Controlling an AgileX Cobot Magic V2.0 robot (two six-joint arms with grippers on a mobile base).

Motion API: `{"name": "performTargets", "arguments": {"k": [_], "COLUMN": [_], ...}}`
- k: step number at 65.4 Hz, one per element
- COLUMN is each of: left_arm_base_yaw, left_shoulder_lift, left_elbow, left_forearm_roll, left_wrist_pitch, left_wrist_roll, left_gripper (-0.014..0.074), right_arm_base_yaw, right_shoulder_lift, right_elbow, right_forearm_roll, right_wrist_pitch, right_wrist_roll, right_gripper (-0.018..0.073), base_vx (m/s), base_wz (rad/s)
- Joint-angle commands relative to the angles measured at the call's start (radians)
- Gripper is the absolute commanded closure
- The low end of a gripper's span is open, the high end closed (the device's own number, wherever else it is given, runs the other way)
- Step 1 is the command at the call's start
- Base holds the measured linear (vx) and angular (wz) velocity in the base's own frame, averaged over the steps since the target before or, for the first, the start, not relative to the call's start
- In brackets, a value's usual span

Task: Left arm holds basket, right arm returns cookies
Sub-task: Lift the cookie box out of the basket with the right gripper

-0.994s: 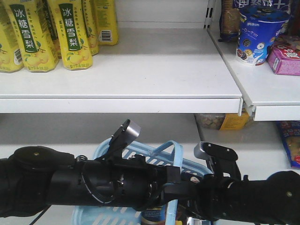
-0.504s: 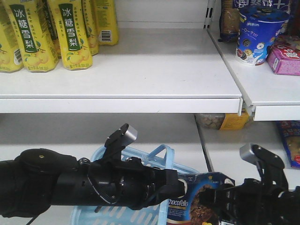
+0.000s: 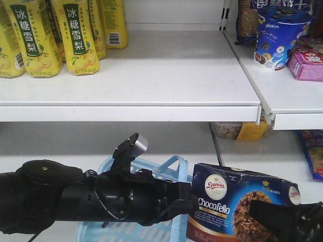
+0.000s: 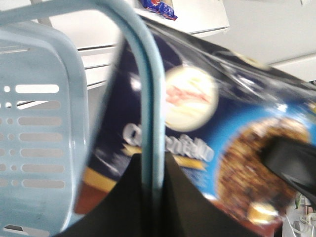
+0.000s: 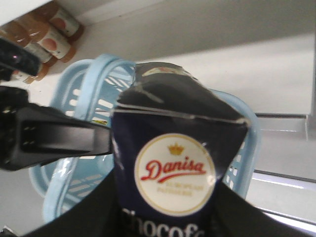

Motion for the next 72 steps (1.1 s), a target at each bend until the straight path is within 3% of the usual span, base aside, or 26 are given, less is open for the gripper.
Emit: {"name": "performTargets", "arguments": {"k": [1,20,28,40,52,65,72], "left_arm_base_yaw": [0.003,0.003,0.003,0.003,0.003,0.003,0.003], "left_shoulder_lift": [-0.037,-0.037,-0.037,-0.037,-0.037,-0.037,-0.037], "left_elbow": [-0.027,-0.027,-0.027,-0.027,-0.027,-0.027,-0.027], "left_forearm_roll": [-0.024,-0.024,-0.024,-0.024,-0.024,-0.024,-0.024], "left_wrist_pitch": [0.005,0.005,0.005,0.005,0.005,0.005,0.005], "left_wrist_roll": [0.017,0.017,0.017,0.017,0.017,0.017,0.017], "left_gripper": [0.0603,0.0603,0.0603,0.0603,0.0603,0.0603,0.0603], "right_arm_base_yaw": [-0.008,-0.008,-0.008,-0.008,-0.008,-0.002,0.039], "right_shoulder_lift": [-0.083,-0.218,-0.194,-0.073,0.111,0.309,0.406], "right_elbow": [-0.078,-0.305,-0.378,-0.394,-0.402,-0.501,-0.576], "right_forearm_roll": [0.0,-0.111,-0.138,-0.181,-0.187,-0.188,-0.195], "right_wrist_pitch": [0.039,0.02,-0.068,-0.32,-0.555,-0.591,-0.589], "right_wrist_roll": [-0.005,-0.001,-0.003,-0.012,-0.085,-0.149,-0.213], "right_gripper": [0.0333,0.0333,0.0333,0.0333,0.0333,0.0333,0.0331], "base_vx": [0.0,0.0,0.0,0.0,0.0,0.0,0.0], "base_wz": [0.0,0.0,0.0,0.0,0.0,0.0,0.0]}}
